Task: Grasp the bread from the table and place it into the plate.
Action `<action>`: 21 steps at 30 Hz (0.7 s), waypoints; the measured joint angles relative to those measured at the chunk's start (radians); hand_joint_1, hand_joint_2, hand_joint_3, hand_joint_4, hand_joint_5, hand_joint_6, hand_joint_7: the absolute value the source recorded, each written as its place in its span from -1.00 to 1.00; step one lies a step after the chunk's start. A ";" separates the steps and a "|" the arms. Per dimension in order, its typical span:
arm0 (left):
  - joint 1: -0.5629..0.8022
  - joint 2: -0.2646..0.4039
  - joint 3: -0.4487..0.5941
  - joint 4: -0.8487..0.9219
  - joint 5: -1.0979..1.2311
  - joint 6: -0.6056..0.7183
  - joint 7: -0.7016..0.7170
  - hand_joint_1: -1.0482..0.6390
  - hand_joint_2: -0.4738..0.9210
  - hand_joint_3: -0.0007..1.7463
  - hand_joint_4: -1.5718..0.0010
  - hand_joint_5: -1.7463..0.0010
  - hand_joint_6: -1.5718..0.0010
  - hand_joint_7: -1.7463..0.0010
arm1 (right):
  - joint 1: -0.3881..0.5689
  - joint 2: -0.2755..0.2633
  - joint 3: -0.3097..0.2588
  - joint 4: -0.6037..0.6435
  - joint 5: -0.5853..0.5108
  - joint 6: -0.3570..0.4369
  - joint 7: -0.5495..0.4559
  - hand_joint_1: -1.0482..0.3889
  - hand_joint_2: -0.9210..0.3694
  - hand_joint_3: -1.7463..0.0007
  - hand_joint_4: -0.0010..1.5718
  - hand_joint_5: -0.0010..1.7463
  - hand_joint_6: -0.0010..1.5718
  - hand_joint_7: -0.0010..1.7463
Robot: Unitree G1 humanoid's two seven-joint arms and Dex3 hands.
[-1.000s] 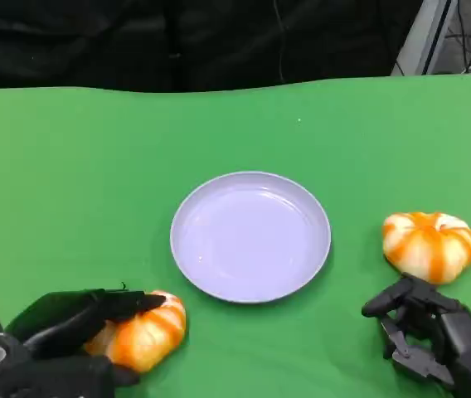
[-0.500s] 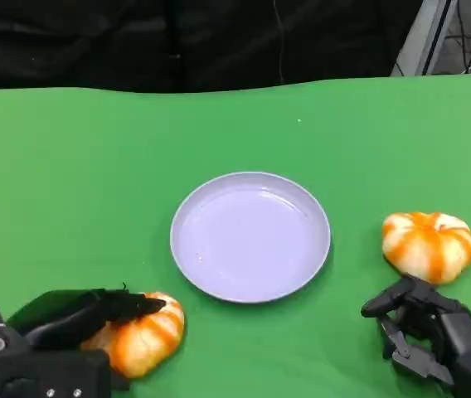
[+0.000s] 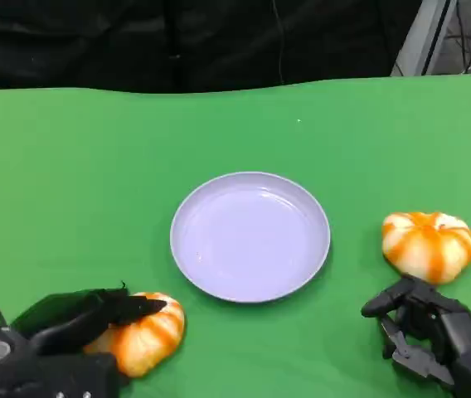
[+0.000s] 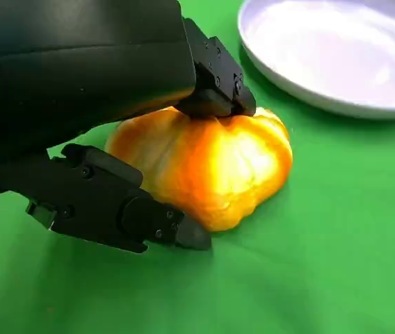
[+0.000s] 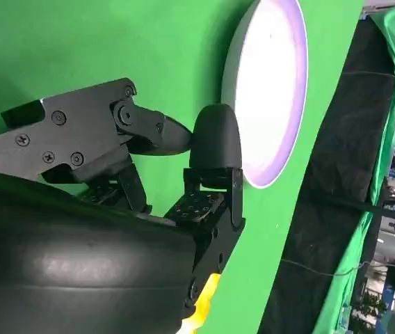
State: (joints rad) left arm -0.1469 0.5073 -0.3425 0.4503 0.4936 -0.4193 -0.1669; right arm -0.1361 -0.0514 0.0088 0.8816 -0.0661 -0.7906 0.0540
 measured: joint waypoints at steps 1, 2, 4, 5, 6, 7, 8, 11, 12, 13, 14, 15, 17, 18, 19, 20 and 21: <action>0.003 -0.006 0.001 0.008 0.002 -0.004 0.025 0.25 1.00 -0.69 -0.07 0.91 0.05 0.93 | 0.000 0.000 0.000 0.000 0.000 0.000 0.000 0.25 -0.85 0.22 -0.13 1.00 -0.05 0.43; 0.003 -0.010 0.001 0.015 0.006 -0.008 0.046 0.26 1.00 -0.69 -0.08 0.91 0.05 0.93 | 0.000 0.000 0.000 0.000 0.000 0.000 0.000 0.25 -0.85 0.22 -0.13 1.00 -0.05 0.43; 0.003 -0.013 0.001 0.027 0.010 -0.017 0.070 0.26 1.00 -0.69 -0.08 0.92 0.04 0.94 | 0.000 0.000 0.000 0.000 0.000 0.000 0.000 0.25 -0.85 0.22 -0.13 1.00 -0.05 0.43; 0.003 -0.014 0.001 0.030 0.010 -0.020 0.077 0.26 1.00 -0.73 -0.43 0.85 -0.29 0.88 | 0.000 0.000 0.000 0.000 0.000 0.000 0.000 0.25 -0.85 0.22 -0.13 1.00 -0.05 0.43; 0.003 -0.018 0.003 0.035 0.011 -0.022 0.094 0.26 1.00 -0.75 -0.56 0.85 -0.41 0.89 | 0.000 0.000 0.000 0.000 0.000 0.000 0.000 0.25 -0.85 0.22 -0.13 1.00 -0.05 0.43; 0.004 -0.027 0.008 0.042 0.012 -0.021 0.121 0.26 1.00 -0.76 -0.65 0.85 -0.49 0.89 | 0.000 0.000 0.000 0.000 0.000 0.000 0.000 0.25 -0.85 0.22 -0.13 1.00 -0.06 0.43; 0.004 -0.040 0.015 0.049 0.012 -0.021 0.150 0.26 1.00 -0.76 -0.68 0.85 -0.52 0.90 | 0.000 0.000 0.000 0.000 0.000 0.000 0.000 0.25 -0.85 0.22 -0.13 1.00 -0.06 0.43; 0.004 -0.055 0.023 0.061 0.013 -0.020 0.195 0.24 0.99 -0.70 -0.77 0.76 -0.65 0.86 | 0.000 0.000 0.000 0.000 0.000 0.000 0.000 0.25 -0.84 0.22 -0.13 1.00 -0.06 0.43; 0.003 -0.058 0.024 0.069 0.014 -0.028 0.213 0.20 0.93 -0.59 -0.63 0.39 -0.71 0.82 | 0.000 0.000 0.000 0.000 0.000 0.000 0.000 0.25 -0.85 0.22 -0.14 1.00 -0.06 0.43; 0.002 -0.066 0.030 0.090 0.013 -0.055 0.248 0.18 0.83 -0.43 -0.49 0.06 -0.73 0.78 | 0.000 0.000 0.000 0.000 0.000 0.000 0.000 0.26 -0.85 0.22 -0.14 1.00 -0.06 0.42; 0.003 -0.076 0.037 0.115 0.010 -0.086 0.282 0.15 0.68 -0.18 -0.40 -0.19 -0.73 0.71 | 0.000 0.000 0.000 0.000 0.000 0.000 0.000 0.26 -0.84 0.22 -0.14 1.00 -0.06 0.42; 0.004 -0.086 0.044 0.140 0.009 -0.120 0.319 0.14 0.60 -0.06 -0.36 -0.30 -0.71 0.66 | 0.000 0.000 0.000 0.000 0.000 0.000 0.000 0.26 -0.84 0.22 -0.14 1.00 -0.05 0.42; 0.006 -0.099 0.055 0.174 0.008 -0.170 0.370 0.10 0.49 0.12 -0.32 -0.43 -0.59 0.39 | 0.000 0.000 0.000 0.000 0.000 0.000 0.000 0.25 -0.84 0.22 -0.14 1.00 -0.05 0.42; 0.006 -0.104 0.059 0.187 0.008 -0.187 0.388 0.10 0.47 0.16 -0.31 -0.46 -0.54 0.31 | 0.000 0.000 0.000 0.000 0.000 0.000 0.000 0.24 -0.84 0.22 -0.14 1.00 -0.05 0.42; 0.006 -0.109 0.062 0.198 0.009 -0.200 0.404 0.10 0.46 0.18 -0.31 -0.47 -0.51 0.25 | 0.000 0.000 0.000 0.000 0.000 0.000 0.000 0.24 -0.84 0.22 -0.14 1.00 -0.05 0.42; 0.006 -0.112 0.063 0.205 0.009 -0.210 0.416 0.10 0.45 0.18 -0.31 -0.47 -0.50 0.23 | 0.000 0.001 0.000 0.000 0.000 0.000 0.000 0.24 -0.84 0.22 -0.14 1.00 -0.05 0.42; 0.005 -0.113 0.064 0.211 0.009 -0.218 0.423 0.10 0.45 0.19 -0.30 -0.48 -0.49 0.21 | 0.000 0.001 0.000 0.000 0.000 0.000 0.000 0.24 -0.84 0.22 -0.14 1.00 -0.05 0.42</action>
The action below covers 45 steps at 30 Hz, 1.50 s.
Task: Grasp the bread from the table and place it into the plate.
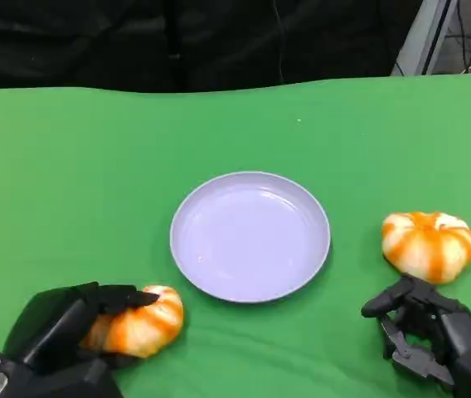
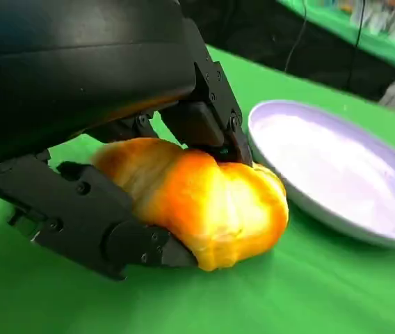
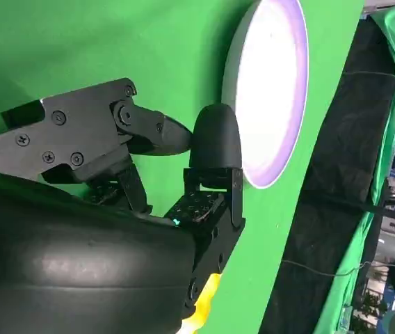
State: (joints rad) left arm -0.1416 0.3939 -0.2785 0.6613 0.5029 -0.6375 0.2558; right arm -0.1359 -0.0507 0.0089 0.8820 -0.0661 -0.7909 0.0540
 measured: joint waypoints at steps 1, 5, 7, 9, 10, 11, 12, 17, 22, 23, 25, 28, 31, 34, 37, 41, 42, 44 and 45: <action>-0.001 0.000 0.000 0.005 0.000 -0.005 0.006 0.10 0.45 0.19 -0.30 -0.48 -0.48 0.20 | 0.000 0.000 0.000 0.000 0.000 0.000 0.000 0.24 -0.84 0.22 -0.14 1.00 -0.05 0.42; -0.003 -0.002 0.002 0.017 0.001 -0.018 0.019 0.11 0.42 0.21 -0.29 -0.56 -0.38 0.00 | 0.000 0.000 0.000 0.000 0.003 0.000 0.004 0.26 -0.85 0.22 -0.14 1.00 -0.05 0.42; -0.003 -0.004 0.002 0.020 0.001 -0.021 0.024 0.11 0.42 0.21 -0.29 -0.55 -0.37 -0.01 | 0.000 0.000 0.000 -0.001 0.004 0.000 0.009 0.26 -0.85 0.22 -0.13 1.00 -0.05 0.42; -0.003 -0.004 0.003 0.022 0.001 -0.024 0.027 0.11 0.42 0.20 -0.29 -0.55 -0.36 -0.02 | 0.000 0.001 0.000 -0.001 0.004 0.000 0.009 0.26 -0.86 0.22 -0.13 1.00 -0.05 0.42; -0.003 -0.004 0.003 0.024 0.001 -0.027 0.028 0.11 0.42 0.21 -0.28 -0.58 -0.35 -0.05 | 0.000 0.001 0.000 -0.001 0.004 0.000 0.010 0.26 -0.86 0.22 -0.13 1.00 -0.05 0.42; -0.002 -0.005 0.006 0.024 0.001 -0.029 0.029 0.10 0.42 0.23 -0.26 -0.61 -0.32 -0.09 | 0.000 0.001 0.000 -0.001 0.003 0.000 0.009 0.26 -0.86 0.22 -0.13 1.00 -0.05 0.42; 0.001 -0.005 0.011 0.022 0.000 -0.032 0.029 0.10 0.42 0.23 -0.26 -0.63 -0.31 -0.11 | 0.000 0.001 0.000 -0.001 0.003 0.000 0.009 0.26 -0.86 0.22 -0.12 1.00 -0.05 0.42; 0.022 -0.011 0.045 -0.007 -0.004 -0.044 0.039 0.14 0.39 0.26 -0.29 -0.55 -0.32 -0.10 | 0.000 0.001 0.000 0.000 0.002 0.000 0.007 0.23 -0.84 0.23 -0.12 1.00 -0.05 0.42; 0.044 -0.015 0.077 -0.051 -0.015 -0.067 0.055 0.13 0.36 0.32 -0.31 -0.53 -0.36 -0.07 | -0.001 0.001 0.000 0.001 -0.001 0.000 -0.002 0.24 -0.85 0.23 -0.12 1.00 -0.04 0.41; 0.050 -0.015 0.084 -0.063 -0.016 -0.071 0.059 0.13 0.36 0.33 -0.31 -0.53 -0.36 -0.07 | -0.001 0.002 0.000 0.002 -0.001 0.000 -0.003 0.24 -0.85 0.23 -0.12 1.00 -0.04 0.41; 0.058 -0.016 0.093 -0.085 -0.019 -0.074 0.065 0.13 0.35 0.33 -0.31 -0.53 -0.36 -0.06 | -0.001 0.002 0.000 0.003 -0.001 0.000 -0.006 0.24 -0.85 0.23 -0.12 1.00 -0.04 0.41; 0.059 -0.017 0.102 -0.093 -0.019 -0.074 0.066 0.12 0.34 0.34 -0.31 -0.53 -0.37 -0.06 | -0.001 0.002 0.001 0.003 -0.001 0.000 -0.008 0.24 -0.85 0.23 -0.12 1.00 -0.03 0.41; 0.067 -0.017 0.110 -0.105 -0.020 -0.071 0.065 0.14 0.28 0.43 -0.36 -0.49 -0.41 -0.03 | -0.002 0.003 0.001 0.003 -0.001 0.000 -0.009 0.23 -0.85 0.23 -0.12 1.00 -0.04 0.40; 0.097 -0.017 0.133 -0.206 -0.024 -0.072 0.065 0.14 0.26 0.47 -0.39 -0.48 -0.44 -0.02 | -0.002 0.004 0.001 0.003 0.000 0.001 -0.009 0.23 -0.84 0.23 -0.13 1.00 -0.04 0.40; 0.102 -0.018 0.158 -0.298 -0.036 -0.070 0.063 0.14 0.26 0.47 -0.39 -0.47 -0.45 -0.02 | -0.003 0.006 0.002 0.004 -0.001 0.001 -0.010 0.23 -0.84 0.23 -0.13 1.00 -0.04 0.39; 0.106 -0.020 0.166 -0.330 -0.038 -0.062 0.053 0.16 0.25 0.47 -0.40 -0.46 -0.45 -0.02 | -0.003 0.006 0.003 0.004 -0.001 0.001 -0.010 0.24 -0.84 0.23 -0.13 1.00 -0.03 0.39; 0.110 -0.021 0.167 -0.330 -0.038 -0.059 0.053 0.15 0.20 0.52 -0.37 -0.52 -0.44 -0.06 | -0.003 0.006 0.003 0.006 -0.002 0.000 -0.011 0.25 -0.84 0.22 -0.13 1.00 -0.04 0.39; 0.114 -0.022 0.171 -0.358 -0.037 -0.049 0.042 0.15 0.16 0.55 -0.36 -0.56 -0.43 -0.09 | -0.003 0.007 0.003 0.010 -0.003 0.000 -0.014 0.26 -0.85 0.22 -0.12 1.00 -0.04 0.39; 0.112 -0.022 0.177 -0.385 -0.037 -0.047 0.038 0.15 0.15 0.55 -0.35 -0.57 -0.43 -0.10 | -0.005 0.007 0.003 0.012 -0.004 0.000 -0.017 0.26 -0.85 0.22 -0.12 1.00 -0.04 0.39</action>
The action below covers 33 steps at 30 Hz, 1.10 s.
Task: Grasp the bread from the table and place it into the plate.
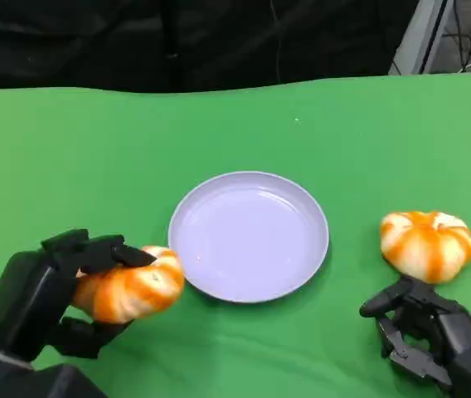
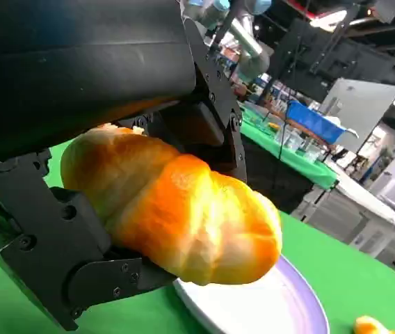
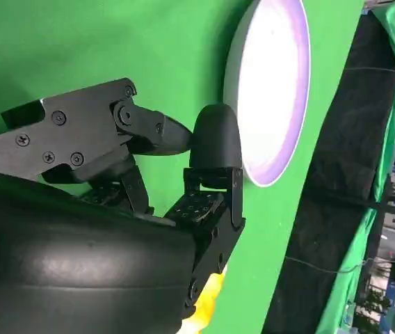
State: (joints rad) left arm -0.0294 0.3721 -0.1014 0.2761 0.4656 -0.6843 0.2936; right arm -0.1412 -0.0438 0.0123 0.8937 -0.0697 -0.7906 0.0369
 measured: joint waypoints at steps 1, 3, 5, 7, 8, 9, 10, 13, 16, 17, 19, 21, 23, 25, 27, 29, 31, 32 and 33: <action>-0.004 0.000 0.007 -0.024 0.000 0.002 -0.002 0.15 0.14 0.56 -0.35 -0.57 -0.42 -0.10 | -0.004 0.001 0.000 0.002 -0.002 0.000 -0.001 0.26 -0.85 0.22 -0.12 1.00 -0.04 0.39; -0.015 0.000 0.019 -0.054 -0.001 0.013 -0.011 0.14 0.14 0.57 -0.34 -0.59 -0.41 -0.13 | -0.008 0.002 0.002 0.005 -0.006 0.000 -0.003 0.26 -0.85 0.22 -0.12 1.00 -0.04 0.39; -0.017 -0.001 0.021 -0.069 -0.003 0.021 -0.022 0.15 0.14 0.57 -0.34 -0.59 -0.40 -0.13 | -0.010 0.002 0.003 0.009 -0.016 -0.002 -0.009 0.25 -0.84 0.22 -0.12 1.00 -0.04 0.40; -0.017 -0.005 0.021 -0.075 -0.004 0.028 -0.029 0.15 0.14 0.57 -0.34 -0.59 -0.40 -0.14 | -0.011 0.003 0.003 0.010 -0.026 -0.003 -0.017 0.24 -0.84 0.22 -0.11 1.00 -0.04 0.41; -0.017 -0.007 0.022 -0.078 -0.005 0.029 -0.033 0.15 0.14 0.57 -0.34 -0.59 -0.40 -0.14 | -0.012 0.003 0.003 0.011 -0.030 -0.003 -0.020 0.24 -0.84 0.22 -0.10 1.00 -0.04 0.41; -0.017 -0.008 0.023 -0.079 -0.005 0.029 -0.033 0.15 0.14 0.57 -0.34 -0.58 -0.40 -0.13 | -0.012 0.003 0.003 0.011 -0.032 -0.003 -0.022 0.24 -0.84 0.22 -0.10 1.00 -0.05 0.42; -0.017 -0.009 0.026 -0.079 -0.006 0.029 -0.033 0.15 0.13 0.57 -0.35 -0.58 -0.40 -0.13 | -0.012 0.003 0.003 0.012 -0.032 -0.003 -0.024 0.25 -0.84 0.22 -0.10 1.00 -0.05 0.42; -0.018 -0.014 0.029 -0.079 -0.006 0.028 -0.033 0.15 0.13 0.57 -0.35 -0.56 -0.41 -0.12 | -0.012 0.004 0.003 0.012 -0.032 -0.003 -0.025 0.25 -0.85 0.22 -0.10 1.00 -0.05 0.42; -0.025 -0.016 0.030 -0.077 -0.008 0.028 -0.042 0.15 0.17 0.55 -0.34 -0.51 -0.40 -0.10 | -0.013 0.004 0.003 0.015 -0.032 -0.006 -0.026 0.25 -0.85 0.23 -0.11 0.99 -0.05 0.41; -0.035 -0.020 0.028 -0.070 -0.012 0.026 -0.046 0.14 0.19 0.52 -0.33 -0.50 -0.40 -0.10 | -0.013 0.004 0.002 0.018 -0.032 -0.008 -0.027 0.25 -0.85 0.23 -0.12 0.99 -0.05 0.41; -0.070 -0.033 0.021 -0.038 -0.019 0.021 -0.050 0.14 0.22 0.48 -0.33 -0.49 -0.39 -0.08 | -0.017 0.004 0.003 0.024 -0.033 -0.009 -0.028 0.25 -0.85 0.22 -0.12 0.99 -0.05 0.41; -0.098 -0.043 0.014 -0.014 -0.018 0.012 -0.051 0.13 0.24 0.46 -0.32 -0.47 -0.39 -0.07 | -0.019 0.005 0.004 0.027 -0.034 -0.013 -0.028 0.25 -0.84 0.22 -0.12 0.99 -0.05 0.41; -0.122 -0.053 0.007 0.019 -0.017 -0.007 -0.051 0.12 0.25 0.44 -0.32 -0.46 -0.38 -0.06 | -0.019 0.006 0.005 0.029 -0.034 -0.016 -0.028 0.25 -0.84 0.21 -0.12 1.00 -0.04 0.40; -0.144 -0.064 -0.006 0.059 -0.010 -0.021 -0.050 0.10 0.30 0.39 -0.30 -0.47 -0.37 -0.07 | -0.021 0.007 0.004 0.029 -0.034 -0.016 -0.028 0.25 -0.84 0.21 -0.12 1.00 -0.04 0.40; -0.160 -0.077 -0.019 0.095 0.004 -0.028 -0.047 0.11 0.37 0.31 -0.28 -0.49 -0.35 -0.08 | -0.021 0.007 0.003 0.031 -0.033 -0.018 -0.028 0.26 -0.84 0.21 -0.11 1.00 -0.04 0.40; -0.179 -0.092 -0.029 0.131 0.008 -0.033 -0.043 0.11 0.39 0.29 -0.28 -0.49 -0.34 -0.09 | -0.021 0.008 0.003 0.031 -0.033 -0.018 -0.028 0.26 -0.85 0.21 -0.11 1.00 -0.05 0.40; -0.198 -0.103 -0.038 0.154 0.015 -0.038 -0.041 0.12 0.45 0.23 -0.24 -0.55 -0.31 -0.12 | -0.021 0.009 0.003 0.032 -0.033 -0.018 -0.028 0.25 -0.85 0.22 -0.12 1.00 -0.05 0.41; -0.210 -0.107 -0.047 0.167 0.020 -0.038 -0.041 0.13 0.47 0.22 -0.23 -0.55 -0.31 -0.12 | -0.021 0.009 0.003 0.033 -0.033 -0.018 -0.028 0.25 -0.85 0.22 -0.13 1.00 -0.05 0.40; -0.224 -0.114 -0.053 0.182 0.025 -0.040 -0.040 0.14 0.48 0.21 -0.22 -0.55 -0.31 -0.12 | -0.022 0.009 0.002 0.033 -0.033 -0.018 -0.029 0.25 -0.85 0.22 -0.13 1.00 -0.05 0.40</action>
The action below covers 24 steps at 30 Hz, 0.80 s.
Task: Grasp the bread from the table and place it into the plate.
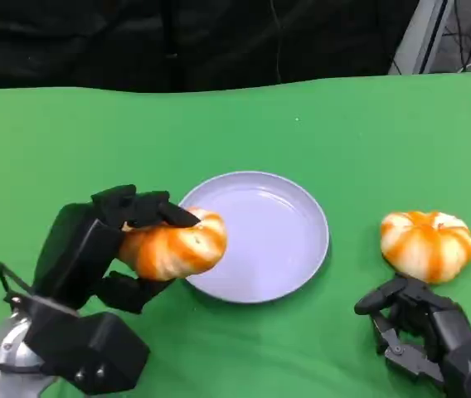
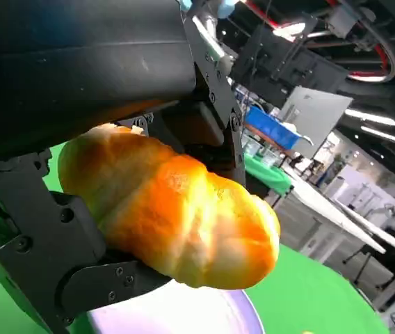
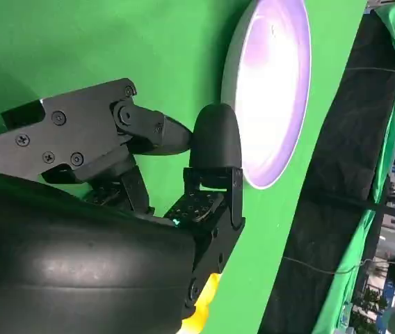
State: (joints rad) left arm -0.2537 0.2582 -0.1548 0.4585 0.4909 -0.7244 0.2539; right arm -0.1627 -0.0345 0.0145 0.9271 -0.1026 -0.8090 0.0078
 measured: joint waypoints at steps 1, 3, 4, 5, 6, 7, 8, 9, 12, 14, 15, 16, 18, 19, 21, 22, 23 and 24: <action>-0.015 -0.009 -0.007 0.016 0.004 -0.001 0.002 0.15 0.50 0.19 -0.22 -0.55 -0.30 -0.12 | 0.000 0.000 0.000 0.000 0.000 0.000 -0.002 0.25 -0.85 0.22 -0.12 1.00 -0.05 0.40; -0.044 -0.029 -0.021 0.054 0.014 -0.002 0.009 0.16 0.51 0.18 -0.22 -0.55 -0.30 -0.12 | -0.001 0.000 0.000 0.000 -0.001 0.000 -0.004 0.24 -0.86 0.23 -0.12 1.00 -0.05 0.39; -0.054 -0.037 -0.028 0.069 0.016 -0.003 0.011 0.16 0.51 0.17 -0.22 -0.54 -0.30 -0.12 | -0.001 0.001 0.001 0.000 -0.001 0.000 -0.004 0.24 -0.86 0.23 -0.12 1.00 -0.04 0.39; -0.061 -0.041 -0.034 0.080 0.017 -0.003 0.013 0.16 0.51 0.17 -0.22 -0.54 -0.30 -0.12 | -0.001 0.002 0.001 0.000 -0.001 0.000 -0.004 0.24 -0.86 0.23 -0.12 1.00 -0.04 0.39; -0.067 -0.043 -0.038 0.087 0.019 -0.003 0.014 0.16 0.52 0.17 -0.22 -0.54 -0.30 -0.12 | -0.001 0.002 0.001 0.000 -0.001 0.000 -0.004 0.24 -0.86 0.23 -0.12 1.00 -0.04 0.39; -0.071 -0.043 -0.039 0.092 0.021 -0.004 0.015 0.16 0.52 0.16 -0.22 -0.54 -0.30 -0.12 | -0.001 0.003 0.001 0.000 -0.001 0.000 -0.005 0.24 -0.86 0.23 -0.12 1.00 -0.04 0.38; -0.073 -0.043 -0.039 0.095 0.021 -0.004 0.018 0.16 0.52 0.16 -0.22 -0.54 -0.30 -0.12 | -0.001 0.003 0.001 0.000 -0.001 0.000 -0.005 0.24 -0.87 0.24 -0.12 1.00 -0.04 0.38; -0.073 -0.043 -0.039 0.097 0.021 -0.005 0.023 0.16 0.52 0.16 -0.22 -0.54 -0.30 -0.12 | -0.001 0.003 0.001 0.000 -0.001 0.000 -0.006 0.24 -0.87 0.24 -0.12 1.00 -0.04 0.38; -0.073 -0.043 -0.039 0.105 0.021 -0.005 0.029 0.16 0.52 0.15 -0.22 -0.54 -0.30 -0.12 | -0.001 0.003 0.001 0.000 -0.001 0.000 -0.008 0.24 -0.87 0.24 -0.12 1.00 -0.04 0.38; -0.073 -0.043 -0.040 0.106 0.021 -0.005 0.031 0.16 0.53 0.15 -0.23 -0.54 -0.30 -0.12 | -0.001 0.003 0.001 0.000 -0.001 0.000 -0.008 0.24 -0.87 0.25 -0.12 1.00 -0.04 0.38; -0.073 -0.043 -0.040 0.107 0.021 -0.005 0.031 0.16 0.53 0.15 -0.23 -0.54 -0.30 -0.12 | -0.001 0.003 0.001 0.000 -0.001 0.000 -0.008 0.24 -0.87 0.25 -0.12 1.00 -0.04 0.38; -0.073 -0.043 -0.040 0.108 0.021 -0.005 0.031 0.16 0.53 0.15 -0.23 -0.54 -0.30 -0.12 | -0.001 0.003 0.001 0.000 -0.001 0.000 -0.008 0.24 -0.87 0.25 -0.12 1.00 -0.04 0.38; -0.073 -0.043 -0.040 0.109 0.021 -0.005 0.031 0.16 0.53 0.15 -0.23 -0.54 -0.30 -0.12 | -0.001 0.003 0.001 0.000 -0.001 0.000 -0.008 0.24 -0.88 0.25 -0.12 1.00 -0.04 0.38; -0.073 -0.043 -0.040 0.109 0.021 -0.005 0.031 0.17 0.59 0.05 -0.16 -0.57 -0.24 -0.15 | -0.001 0.003 0.001 0.000 -0.001 0.000 -0.008 0.24 -0.90 0.28 -0.14 1.00 -0.06 0.41; -0.127 -0.058 -0.065 0.178 0.025 0.010 0.020 0.17 0.64 -0.02 -0.13 -0.59 -0.20 -0.17 | 0.000 0.000 0.002 0.001 -0.009 -0.002 -0.021 0.24 -0.92 0.31 -0.14 1.00 -0.07 0.44; -0.164 -0.069 -0.080 0.222 0.029 0.030 0.009 0.17 0.66 -0.04 -0.12 -0.59 -0.19 -0.18 | -0.002 0.000 0.005 0.001 -0.016 -0.002 -0.028 0.24 -0.93 0.32 -0.14 1.00 -0.08 0.44; -0.196 -0.080 -0.093 0.257 0.035 0.041 -0.001 0.17 0.66 -0.05 -0.12 -0.60 -0.19 -0.18 | -0.003 0.001 0.008 0.001 -0.027 -0.004 -0.032 0.24 -0.93 0.32 -0.14 1.00 -0.08 0.44; -0.222 -0.088 -0.105 0.277 0.036 0.044 -0.005 0.17 0.67 -0.06 -0.12 -0.60 -0.19 -0.18 | -0.003 0.003 0.011 0.001 -0.033 -0.006 -0.035 0.24 -0.94 0.33 -0.14 1.00 -0.08 0.45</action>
State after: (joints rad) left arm -0.4753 0.1703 -0.2593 0.7353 0.5269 -0.6804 0.2490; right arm -0.1656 -0.0318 0.0251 0.9285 -0.1352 -0.8153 -0.0271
